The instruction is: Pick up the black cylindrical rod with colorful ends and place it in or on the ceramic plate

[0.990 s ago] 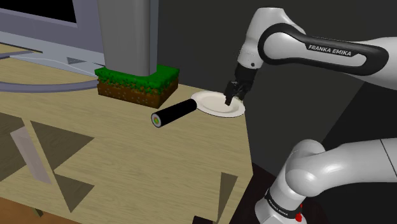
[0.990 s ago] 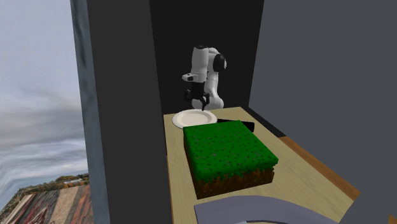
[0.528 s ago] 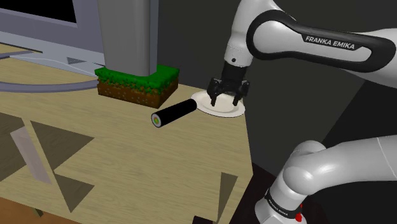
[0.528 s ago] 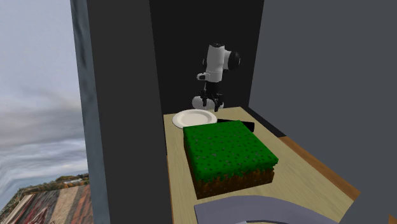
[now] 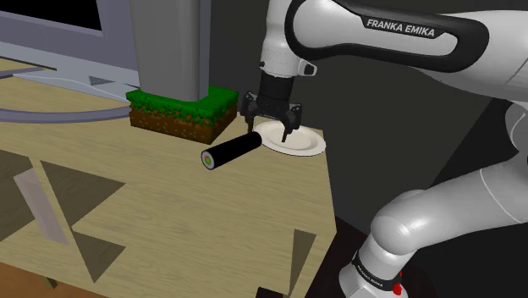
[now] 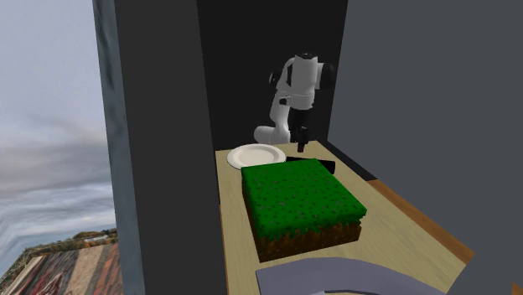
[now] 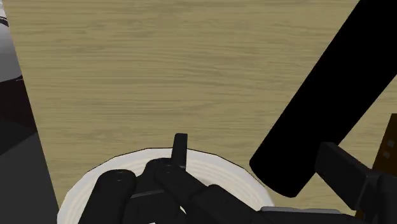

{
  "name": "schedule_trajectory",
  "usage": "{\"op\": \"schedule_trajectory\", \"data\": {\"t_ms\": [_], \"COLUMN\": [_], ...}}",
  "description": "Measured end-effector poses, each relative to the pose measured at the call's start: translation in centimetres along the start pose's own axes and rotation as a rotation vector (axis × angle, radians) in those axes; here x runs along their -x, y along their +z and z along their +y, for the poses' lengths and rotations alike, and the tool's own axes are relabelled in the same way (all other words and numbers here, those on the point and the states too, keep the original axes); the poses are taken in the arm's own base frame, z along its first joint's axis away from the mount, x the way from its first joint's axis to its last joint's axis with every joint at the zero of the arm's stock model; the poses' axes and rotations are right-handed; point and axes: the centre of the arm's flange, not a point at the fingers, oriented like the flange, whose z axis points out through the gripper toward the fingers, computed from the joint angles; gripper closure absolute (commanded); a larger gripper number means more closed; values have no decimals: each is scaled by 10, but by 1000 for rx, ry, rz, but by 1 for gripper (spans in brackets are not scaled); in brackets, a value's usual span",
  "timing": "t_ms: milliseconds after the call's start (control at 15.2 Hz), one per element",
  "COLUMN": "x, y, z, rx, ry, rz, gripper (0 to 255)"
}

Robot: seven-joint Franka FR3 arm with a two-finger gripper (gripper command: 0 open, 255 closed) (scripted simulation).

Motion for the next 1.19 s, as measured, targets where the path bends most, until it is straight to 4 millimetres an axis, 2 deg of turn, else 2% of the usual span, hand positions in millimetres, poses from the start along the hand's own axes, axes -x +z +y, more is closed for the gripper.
{"op": "schedule_trajectory", "data": {"t_ms": [264,396,858,1188], "x": [9,9,11,12], "y": [-7,-6,26,30], "z": [-48,-62,-68,-68], "rx": [4,5,6,5], "ry": [269,344,371,371], "rz": [-24,-33,-36,-36], "gripper": [0,0,0,0]}}
